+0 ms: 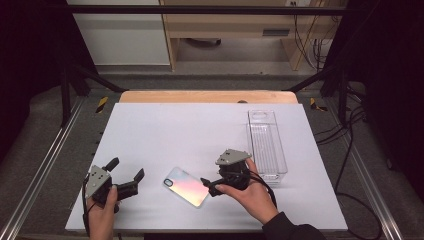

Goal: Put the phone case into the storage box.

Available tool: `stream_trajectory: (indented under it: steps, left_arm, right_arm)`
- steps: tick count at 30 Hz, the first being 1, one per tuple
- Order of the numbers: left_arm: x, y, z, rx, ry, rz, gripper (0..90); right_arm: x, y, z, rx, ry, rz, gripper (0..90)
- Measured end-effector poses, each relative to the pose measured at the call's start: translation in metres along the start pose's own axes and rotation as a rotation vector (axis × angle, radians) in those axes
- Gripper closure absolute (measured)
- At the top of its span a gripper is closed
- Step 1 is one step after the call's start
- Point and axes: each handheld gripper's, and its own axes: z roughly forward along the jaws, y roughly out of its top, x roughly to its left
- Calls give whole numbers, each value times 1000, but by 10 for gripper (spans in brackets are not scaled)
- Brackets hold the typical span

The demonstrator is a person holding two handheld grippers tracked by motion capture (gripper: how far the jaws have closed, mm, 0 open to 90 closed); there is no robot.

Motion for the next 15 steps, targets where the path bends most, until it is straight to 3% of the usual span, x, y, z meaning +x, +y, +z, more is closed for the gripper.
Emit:
stream_trajectory:
  steps: [15]
  left_arm:
    - [0,0,2,6,-13,1,16]
  right_arm:
    - [10,-8,21,55,40,-14,48]
